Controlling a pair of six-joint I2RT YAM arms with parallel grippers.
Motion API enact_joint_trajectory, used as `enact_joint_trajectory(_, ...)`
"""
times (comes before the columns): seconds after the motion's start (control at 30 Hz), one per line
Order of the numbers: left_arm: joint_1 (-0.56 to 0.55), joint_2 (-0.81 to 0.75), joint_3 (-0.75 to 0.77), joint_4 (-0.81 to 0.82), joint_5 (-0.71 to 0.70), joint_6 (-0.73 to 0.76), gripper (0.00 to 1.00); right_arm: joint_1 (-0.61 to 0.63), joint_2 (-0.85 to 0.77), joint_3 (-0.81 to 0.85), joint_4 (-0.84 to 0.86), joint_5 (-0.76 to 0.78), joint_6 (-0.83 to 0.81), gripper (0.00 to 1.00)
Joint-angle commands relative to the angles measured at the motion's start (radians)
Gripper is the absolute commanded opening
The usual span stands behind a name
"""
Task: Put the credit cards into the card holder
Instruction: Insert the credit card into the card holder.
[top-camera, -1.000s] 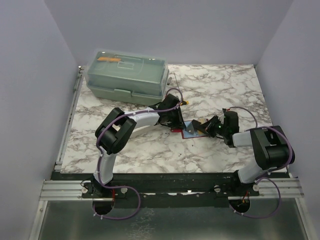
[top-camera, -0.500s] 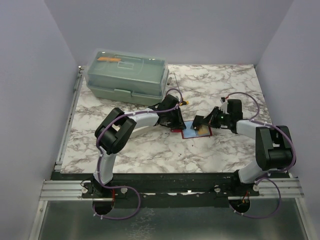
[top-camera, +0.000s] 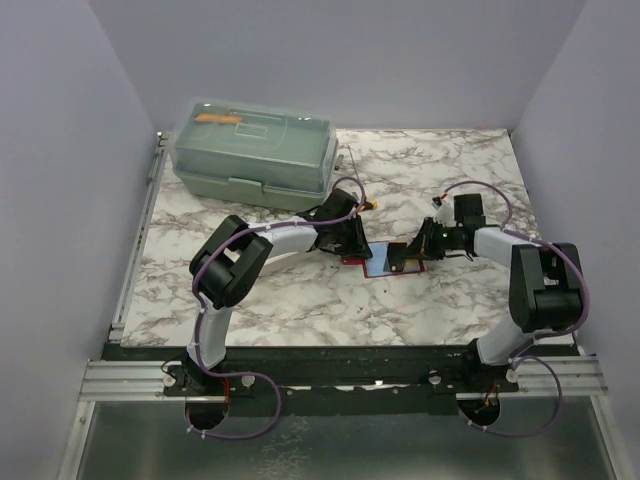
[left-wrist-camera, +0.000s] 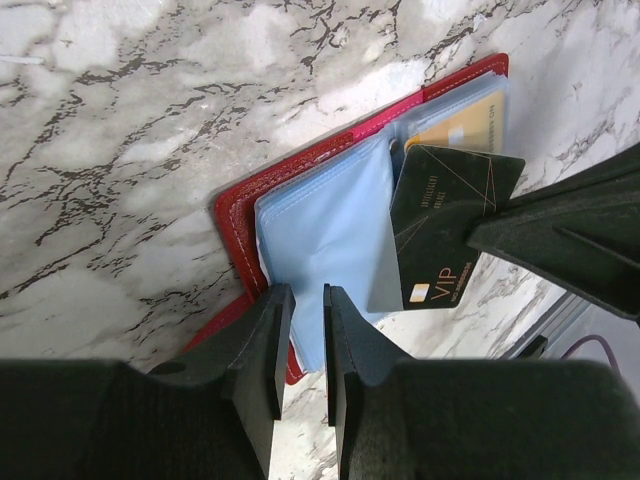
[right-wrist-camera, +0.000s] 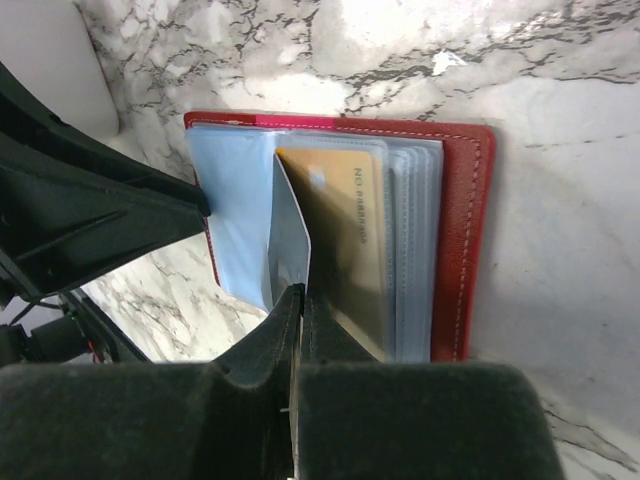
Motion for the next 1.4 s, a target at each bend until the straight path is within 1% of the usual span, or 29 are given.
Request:
enact_joint_trajectory(0.0, -0.001, 0.005, -0.032, -0.069, 0.014, 0.028, 0.27, -0.032, 0.06, 0.054, -0.136, -0.05, -0.101, 0.0)
enact_joint_trajectory(0.07, -0.002, 0.006, -0.031, -0.07, 0.019, 0.027, 0.27, -0.033, 0.082, 0.088, -0.172, -0.061, -0.125, 0.0)
enact_joint_trajectory(0.33, -0.001, 0.006, -0.026, -0.07, 0.034, 0.015, 0.27, -0.033, 0.194, 0.164, -0.219, -0.151, -0.19, 0.0)
enact_joint_trajectory(0.67, -0.002, 0.001, -0.026, -0.07, 0.033, 0.014, 0.27, -0.033, 0.272, 0.234, -0.297, -0.141, -0.222, 0.0)
enact_joint_trajectory(0.8, -0.002, -0.006, -0.026, -0.07, 0.033, 0.014, 0.27, -0.033, 0.308, 0.27, -0.341, -0.16, -0.251, 0.0)
enact_joint_trajectory(0.97, -0.002, -0.029, -0.032, -0.074, 0.038, 0.009, 0.32, -0.033, 0.342, 0.318, -0.386, -0.161, -0.286, 0.01)
enact_joint_trajectory(1.07, -0.001, -0.053, -0.044, -0.082, 0.027, 0.007, 0.32, -0.033, 0.358, 0.336, -0.403, -0.167, -0.308, 0.02)
enact_joint_trajectory(1.2, -0.001, -0.069, -0.065, -0.096, -0.001, 0.008, 0.26, -0.033, 0.383, 0.353, -0.413, -0.185, -0.318, 0.07)
enact_joint_trajectory(1.3, 0.003, -0.05, -0.076, -0.1, -0.006, 0.004, 0.2, -0.033, 0.408, 0.366, -0.409, -0.217, -0.318, 0.07)
enact_joint_trajectory(1.37, 0.003, -0.04, -0.081, -0.1, -0.013, 0.002, 0.18, -0.033, 0.422, 0.374, -0.413, -0.235, -0.355, 0.07)
